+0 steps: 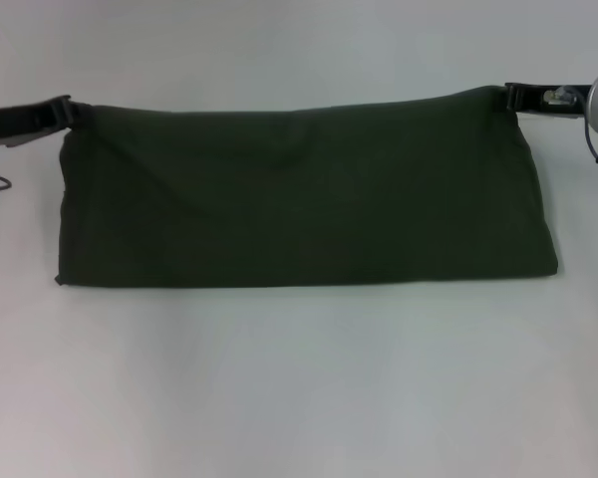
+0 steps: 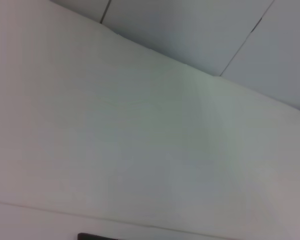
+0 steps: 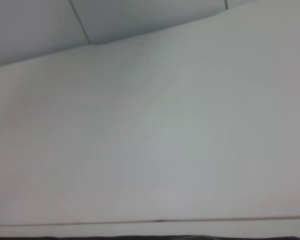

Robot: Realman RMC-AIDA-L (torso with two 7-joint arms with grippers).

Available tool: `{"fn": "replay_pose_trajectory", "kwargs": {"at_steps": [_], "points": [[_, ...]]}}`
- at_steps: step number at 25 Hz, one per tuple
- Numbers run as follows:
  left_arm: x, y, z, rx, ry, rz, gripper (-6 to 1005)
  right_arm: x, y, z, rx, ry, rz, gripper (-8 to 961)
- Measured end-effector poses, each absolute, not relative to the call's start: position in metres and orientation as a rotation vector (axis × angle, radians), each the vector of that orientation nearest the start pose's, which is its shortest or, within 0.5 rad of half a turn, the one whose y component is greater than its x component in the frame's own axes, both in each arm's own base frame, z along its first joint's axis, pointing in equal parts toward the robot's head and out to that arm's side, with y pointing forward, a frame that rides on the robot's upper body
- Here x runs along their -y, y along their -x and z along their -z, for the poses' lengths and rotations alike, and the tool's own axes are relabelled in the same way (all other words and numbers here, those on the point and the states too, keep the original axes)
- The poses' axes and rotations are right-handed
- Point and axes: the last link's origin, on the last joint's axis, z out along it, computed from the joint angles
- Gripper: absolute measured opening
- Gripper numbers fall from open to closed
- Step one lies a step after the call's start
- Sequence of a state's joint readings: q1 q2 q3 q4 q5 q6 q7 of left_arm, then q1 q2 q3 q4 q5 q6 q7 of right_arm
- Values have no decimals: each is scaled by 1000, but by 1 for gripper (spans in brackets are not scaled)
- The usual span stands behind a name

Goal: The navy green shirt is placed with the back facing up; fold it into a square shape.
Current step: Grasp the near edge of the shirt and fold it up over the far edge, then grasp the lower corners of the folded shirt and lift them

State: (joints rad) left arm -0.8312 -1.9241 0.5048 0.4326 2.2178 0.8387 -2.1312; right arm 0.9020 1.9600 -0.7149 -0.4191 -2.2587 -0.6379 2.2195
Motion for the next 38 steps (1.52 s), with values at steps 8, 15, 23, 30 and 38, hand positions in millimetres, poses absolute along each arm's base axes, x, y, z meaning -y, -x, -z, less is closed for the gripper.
{"fn": "replay_pose_trajectory", "kwargs": {"at_steps": [8,15,23,30,38], "points": [[-472,275,-51,1317,1864,557,74,-493,-250,-29,-1199,1860,-350,36],[-476,280,-44,1315,1769,534,170,-497,-248,-28,-1153,1805,-342,69],[-476,290,-52,1313,1723,521,335,-498,-251,-27,-1148,1785,-333,368],[-455,289,-81,1310,1908,658,554,-494,-259,-48,-1195,1739,-434,666],[-405,294,-93,1460,2126,760,811,-454,-272,-77,-1265,1912,-680,789]]}}
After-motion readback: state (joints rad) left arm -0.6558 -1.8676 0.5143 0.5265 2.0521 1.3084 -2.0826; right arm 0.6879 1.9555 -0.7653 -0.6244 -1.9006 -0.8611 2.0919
